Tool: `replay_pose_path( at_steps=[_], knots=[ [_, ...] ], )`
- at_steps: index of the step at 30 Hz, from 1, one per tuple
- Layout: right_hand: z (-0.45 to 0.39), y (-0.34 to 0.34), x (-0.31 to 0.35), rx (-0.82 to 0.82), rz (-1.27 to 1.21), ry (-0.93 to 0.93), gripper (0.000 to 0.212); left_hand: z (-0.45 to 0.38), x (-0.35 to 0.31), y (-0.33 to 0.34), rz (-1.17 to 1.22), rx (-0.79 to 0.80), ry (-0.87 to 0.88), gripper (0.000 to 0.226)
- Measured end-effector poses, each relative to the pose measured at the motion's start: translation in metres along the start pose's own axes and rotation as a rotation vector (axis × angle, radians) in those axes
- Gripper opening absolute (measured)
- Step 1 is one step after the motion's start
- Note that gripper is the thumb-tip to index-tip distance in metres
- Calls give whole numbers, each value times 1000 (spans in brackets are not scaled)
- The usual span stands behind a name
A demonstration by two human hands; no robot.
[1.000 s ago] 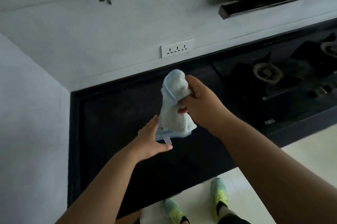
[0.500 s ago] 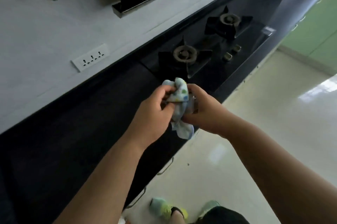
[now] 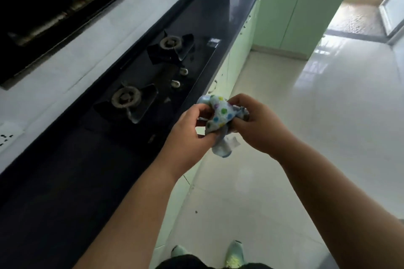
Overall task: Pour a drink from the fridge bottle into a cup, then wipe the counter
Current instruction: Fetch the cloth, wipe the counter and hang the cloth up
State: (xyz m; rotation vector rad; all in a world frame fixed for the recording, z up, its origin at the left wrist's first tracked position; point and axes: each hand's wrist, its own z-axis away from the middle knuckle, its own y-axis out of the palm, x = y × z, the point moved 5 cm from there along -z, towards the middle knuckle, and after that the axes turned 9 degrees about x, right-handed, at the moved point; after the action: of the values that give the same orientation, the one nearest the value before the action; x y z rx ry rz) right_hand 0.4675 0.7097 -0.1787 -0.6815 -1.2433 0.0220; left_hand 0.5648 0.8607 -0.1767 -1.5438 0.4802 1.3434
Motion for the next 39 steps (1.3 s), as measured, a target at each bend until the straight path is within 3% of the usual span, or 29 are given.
replay_pose_path(
  at_steps=[7,12,17,23,32,39],
  knots=[
    [14,-89,-58,-163,-89,124,34,-80,-12,77,-29,208,-43,72],
    [-6,-141,-93,-277,-119,202,29,-161,-31,108,-56,302,42,40],
    [-55,-204,-117,-354,-63,263,25,-266,-57,117,-103,331,144,37],
    [-112,-272,-143,-451,15,342,24,-392,-101,137,-275,503,220,43],
    [-183,-387,-202,-589,-39,363,29,-531,-153,209,-382,574,296,45],
    [-281,-513,-258,-527,-32,282,32,-661,-188,261,-355,485,275,51]
  ],
)
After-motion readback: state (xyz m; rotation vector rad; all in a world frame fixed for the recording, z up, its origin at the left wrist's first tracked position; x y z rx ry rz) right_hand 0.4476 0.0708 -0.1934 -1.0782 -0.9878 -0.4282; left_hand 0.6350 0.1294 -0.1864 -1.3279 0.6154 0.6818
